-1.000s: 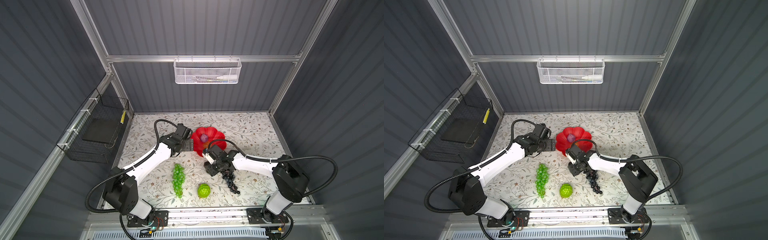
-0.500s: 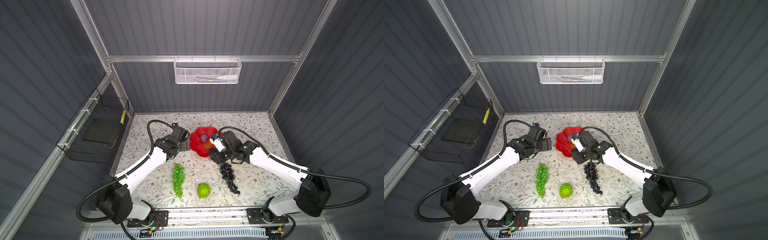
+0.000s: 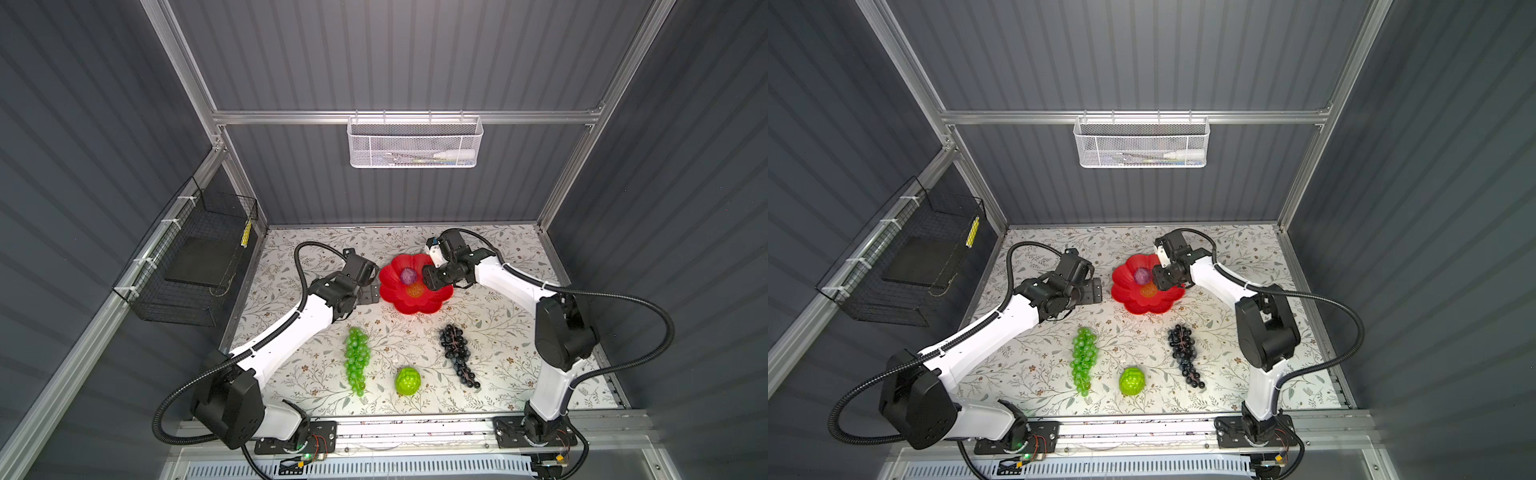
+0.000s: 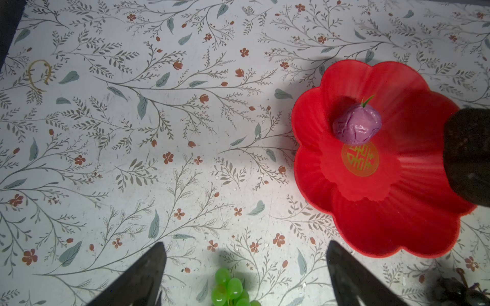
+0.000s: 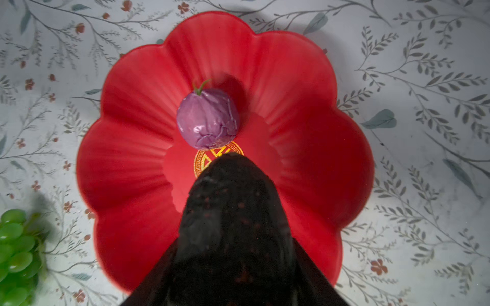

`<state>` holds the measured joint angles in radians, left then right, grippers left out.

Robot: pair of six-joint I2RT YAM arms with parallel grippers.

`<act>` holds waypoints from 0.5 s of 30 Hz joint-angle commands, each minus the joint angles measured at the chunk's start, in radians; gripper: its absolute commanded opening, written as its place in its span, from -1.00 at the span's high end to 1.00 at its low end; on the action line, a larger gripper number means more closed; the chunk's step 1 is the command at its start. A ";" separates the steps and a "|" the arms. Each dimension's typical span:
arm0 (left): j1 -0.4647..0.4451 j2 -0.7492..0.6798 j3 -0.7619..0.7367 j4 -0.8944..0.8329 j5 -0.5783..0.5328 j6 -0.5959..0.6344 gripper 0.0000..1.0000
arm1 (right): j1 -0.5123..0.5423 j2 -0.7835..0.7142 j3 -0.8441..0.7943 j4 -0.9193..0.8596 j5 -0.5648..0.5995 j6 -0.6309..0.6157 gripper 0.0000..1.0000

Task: Place and organize the fake fruits in the fruit bowl
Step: 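Carry the avocado into the red bowl and open the right gripper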

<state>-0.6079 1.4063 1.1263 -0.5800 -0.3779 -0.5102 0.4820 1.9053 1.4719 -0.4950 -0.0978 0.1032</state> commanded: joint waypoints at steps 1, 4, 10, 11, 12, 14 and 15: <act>-0.001 -0.013 -0.014 -0.017 0.007 -0.022 -0.89 | -0.014 0.079 0.074 0.009 -0.023 -0.010 0.05; -0.001 -0.009 -0.014 -0.017 0.010 -0.026 -0.89 | -0.018 0.136 0.101 0.019 -0.040 -0.005 0.05; -0.001 -0.006 -0.019 -0.014 0.013 -0.028 -0.89 | -0.028 0.189 0.121 0.048 -0.045 0.007 0.02; -0.001 -0.003 -0.016 -0.014 0.017 -0.029 -0.89 | -0.029 0.198 0.125 0.050 -0.043 0.010 0.02; -0.001 -0.001 -0.014 -0.015 0.020 -0.027 -0.89 | -0.029 0.207 0.132 0.049 -0.038 0.010 0.01; 0.000 0.002 -0.010 -0.018 0.020 -0.027 -0.89 | -0.030 0.227 0.143 0.046 -0.036 0.012 -0.01; -0.001 0.000 -0.010 -0.018 0.018 -0.027 -0.89 | -0.030 0.233 0.147 0.045 -0.036 0.012 -0.02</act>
<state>-0.6079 1.4067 1.1149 -0.5823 -0.3683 -0.5213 0.4587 2.1212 1.5837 -0.4583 -0.1280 0.1070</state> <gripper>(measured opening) 0.946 0.560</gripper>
